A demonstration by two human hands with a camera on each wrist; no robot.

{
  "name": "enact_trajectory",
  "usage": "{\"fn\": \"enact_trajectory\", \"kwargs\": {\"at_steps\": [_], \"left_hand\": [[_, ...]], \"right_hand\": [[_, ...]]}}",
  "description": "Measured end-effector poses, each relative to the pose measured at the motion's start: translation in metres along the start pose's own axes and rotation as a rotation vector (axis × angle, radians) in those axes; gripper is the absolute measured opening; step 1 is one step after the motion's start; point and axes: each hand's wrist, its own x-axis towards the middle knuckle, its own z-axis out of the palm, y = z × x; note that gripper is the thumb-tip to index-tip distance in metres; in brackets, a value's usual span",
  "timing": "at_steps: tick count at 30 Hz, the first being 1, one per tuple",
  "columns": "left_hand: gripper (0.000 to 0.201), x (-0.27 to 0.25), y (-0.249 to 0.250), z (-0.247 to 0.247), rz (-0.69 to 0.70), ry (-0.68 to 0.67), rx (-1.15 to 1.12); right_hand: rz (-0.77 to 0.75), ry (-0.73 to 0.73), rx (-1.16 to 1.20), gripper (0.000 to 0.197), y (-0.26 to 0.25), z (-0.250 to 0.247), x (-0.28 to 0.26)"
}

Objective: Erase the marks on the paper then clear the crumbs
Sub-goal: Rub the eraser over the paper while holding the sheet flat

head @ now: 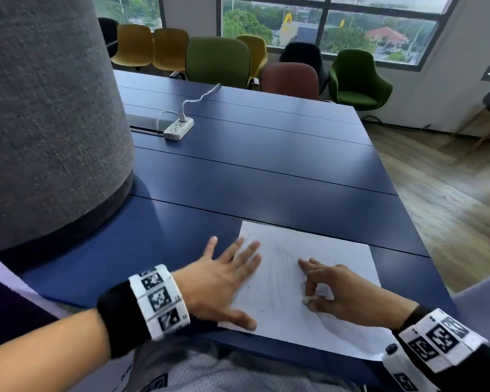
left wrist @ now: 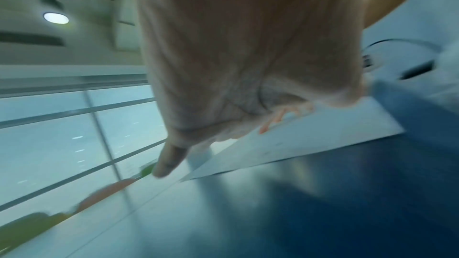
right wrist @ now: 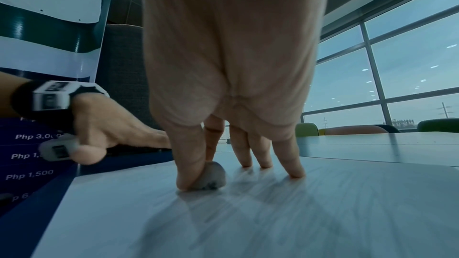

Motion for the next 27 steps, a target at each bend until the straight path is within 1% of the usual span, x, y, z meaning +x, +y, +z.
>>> {"fn": "enact_trajectory", "kwargs": {"at_steps": [2, 4, 6, 7, 9, 11, 12, 13, 14, 15, 16, 18, 19, 20, 21, 23, 25, 26, 27], "left_hand": [[0.102, -0.004, 0.025, 0.013, 0.154, 0.034, 0.03], [0.095, -0.004, 0.041, 0.024, 0.279, 0.049, 0.064], [0.089, -0.004, 0.041, 0.032, 0.305, 0.05, 0.056], [0.086, -0.003, 0.037, 0.034, 0.281, 0.043, 0.037], [0.086, -0.003, 0.022, 0.031, 0.176, 0.019, 0.004], [0.096, -0.002, 0.004, 0.026, 0.025, -0.016, -0.027], [0.105, -0.001, -0.005, 0.025, -0.052, -0.013, -0.042], [0.113, 0.0, -0.011, 0.023, -0.112, 0.001, -0.056], [0.118, -0.001, -0.013, 0.022, -0.136, 0.013, -0.063], [0.117, -0.002, -0.01, 0.022, -0.113, 0.019, -0.048], [0.11, -0.003, -0.002, 0.024, -0.047, 0.015, -0.021], [0.094, -0.007, 0.022, 0.028, 0.131, -0.002, -0.008], [0.09, -0.01, 0.032, 0.029, 0.196, -0.01, -0.014], [0.088, -0.01, 0.036, 0.031, 0.218, -0.013, -0.017], [0.087, -0.01, 0.034, 0.031, 0.192, -0.013, -0.018], [0.092, -0.007, 0.015, 0.027, 0.031, -0.021, -0.005], [0.109, -0.003, -0.004, 0.023, -0.122, -0.007, -0.004], [0.117, -0.001, -0.008, 0.02, -0.154, 0.009, -0.009], [0.121, 0.001, -0.006, 0.017, -0.141, 0.015, -0.002]], "right_hand": [[0.002, 0.007, 0.001, 0.017, 0.0, 0.0, 0.001], [-0.01, 0.014, 0.02, 0.017, 0.0, 0.0, 0.001], [-0.018, 0.015, 0.038, 0.018, 0.0, 0.0, 0.0], [-0.015, 0.013, 0.044, 0.019, 0.0, 0.0, 0.0], [-0.009, 0.013, 0.057, 0.021, 0.0, 0.0, 0.0], [-0.008, 0.017, 0.075, 0.022, -0.001, 0.0, -0.001], [-0.012, 0.018, 0.08, 0.022, -0.001, 0.0, -0.001], [-0.013, 0.018, 0.086, 0.023, 0.0, 0.001, -0.001], [-0.011, 0.018, 0.09, 0.023, 0.0, 0.001, -0.001], [-0.008, 0.018, 0.091, 0.023, 0.001, 0.002, -0.001], [-0.003, 0.02, 0.087, 0.022, 0.001, 0.002, 0.0], [0.005, 0.021, 0.075, 0.021, 0.002, 0.003, 0.0], [0.001, 0.021, 0.074, 0.019, 0.001, 0.002, -0.001], [-0.002, 0.018, 0.078, 0.017, 0.0, 0.001, -0.001], [-0.003, 0.018, 0.084, 0.016, -0.002, 0.0, -0.002], [0.003, 0.021, 0.088, 0.014, -0.003, -0.001, -0.003], [0.007, 0.018, 0.092, 0.014, -0.005, -0.001, -0.003], [0.003, 0.017, 0.096, 0.015, -0.006, -0.001, -0.003], [-0.001, 0.016, 0.099, 0.016, -0.006, -0.001, -0.003]]}}
